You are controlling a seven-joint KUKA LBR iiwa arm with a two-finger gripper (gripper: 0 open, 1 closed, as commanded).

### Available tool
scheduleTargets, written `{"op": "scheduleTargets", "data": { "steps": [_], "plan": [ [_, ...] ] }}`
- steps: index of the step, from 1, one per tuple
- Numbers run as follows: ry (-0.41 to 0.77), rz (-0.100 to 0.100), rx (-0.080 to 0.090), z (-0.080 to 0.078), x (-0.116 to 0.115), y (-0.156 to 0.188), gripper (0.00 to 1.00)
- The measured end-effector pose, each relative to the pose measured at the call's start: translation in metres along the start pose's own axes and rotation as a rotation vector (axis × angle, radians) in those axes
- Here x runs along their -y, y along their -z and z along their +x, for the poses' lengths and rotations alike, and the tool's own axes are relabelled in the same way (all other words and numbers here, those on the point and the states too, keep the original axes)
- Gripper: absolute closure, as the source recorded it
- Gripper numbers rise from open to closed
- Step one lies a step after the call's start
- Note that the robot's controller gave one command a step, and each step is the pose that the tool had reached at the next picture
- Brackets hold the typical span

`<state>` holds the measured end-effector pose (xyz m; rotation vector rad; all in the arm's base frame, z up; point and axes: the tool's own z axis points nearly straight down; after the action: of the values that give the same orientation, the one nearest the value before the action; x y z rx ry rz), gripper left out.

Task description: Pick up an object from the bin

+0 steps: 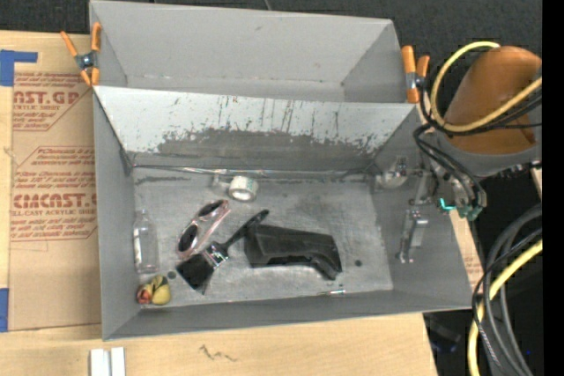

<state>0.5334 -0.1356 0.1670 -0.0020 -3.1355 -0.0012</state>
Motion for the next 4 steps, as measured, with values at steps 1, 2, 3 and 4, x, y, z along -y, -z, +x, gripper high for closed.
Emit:
{"op": "scheduleTargets", "data": {
  "steps": [1, 2, 3, 4],
  "plan": [
    [0.002, 0.001, 0.007, -0.002, -0.001, 0.005, 0.0],
    [0.126, 0.002, 0.01, 0.015, -0.053, -0.053, 0.0],
    [0.123, -0.001, 0.002, 0.03, -0.081, -0.044, 0.0],
    [0.046, -0.001, 0.006, 0.022, -0.136, -0.049, 0.0]
  ]
}}
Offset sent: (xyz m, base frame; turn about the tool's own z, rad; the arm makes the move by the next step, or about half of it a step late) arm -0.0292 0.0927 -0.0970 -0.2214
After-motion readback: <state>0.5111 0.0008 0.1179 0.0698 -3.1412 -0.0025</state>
